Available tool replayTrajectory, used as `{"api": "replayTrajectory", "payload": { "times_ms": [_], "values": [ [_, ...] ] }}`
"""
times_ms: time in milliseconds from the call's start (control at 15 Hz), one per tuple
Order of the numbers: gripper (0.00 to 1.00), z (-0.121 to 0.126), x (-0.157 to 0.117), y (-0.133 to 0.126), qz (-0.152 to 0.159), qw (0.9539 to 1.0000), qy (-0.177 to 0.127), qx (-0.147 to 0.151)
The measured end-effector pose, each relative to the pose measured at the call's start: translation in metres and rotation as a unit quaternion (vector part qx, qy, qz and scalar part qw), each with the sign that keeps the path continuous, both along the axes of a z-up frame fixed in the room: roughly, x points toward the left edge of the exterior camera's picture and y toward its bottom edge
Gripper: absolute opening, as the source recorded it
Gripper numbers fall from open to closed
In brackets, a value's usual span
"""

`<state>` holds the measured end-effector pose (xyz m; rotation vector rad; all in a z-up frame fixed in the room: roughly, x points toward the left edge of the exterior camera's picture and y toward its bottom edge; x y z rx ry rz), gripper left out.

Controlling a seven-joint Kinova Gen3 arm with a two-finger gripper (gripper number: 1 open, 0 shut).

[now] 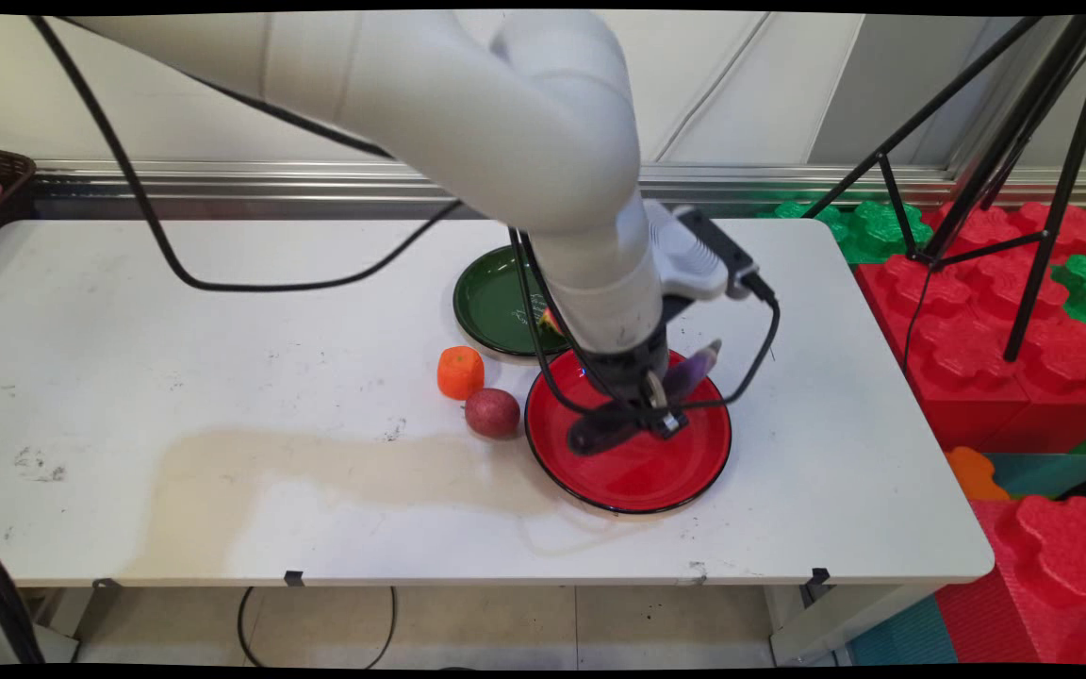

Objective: Place the picked object on the red plate

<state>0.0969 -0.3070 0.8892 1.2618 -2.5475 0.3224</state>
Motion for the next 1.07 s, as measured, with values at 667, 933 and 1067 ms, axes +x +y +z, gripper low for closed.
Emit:
{"api": "replayTrajectory", "payload": {
  "times_ms": [667, 933, 1067],
  "values": [
    [0.00, -0.050, -0.014, -0.004, -0.004, 0.9999, -0.005, 0.011],
    [1.00, -0.056, -0.016, -0.006, -0.007, 0.9999, -0.006, 0.006],
    [1.00, -0.056, -0.016, -0.006, -0.008, 0.9999, -0.006, 0.004]
  ]
}}
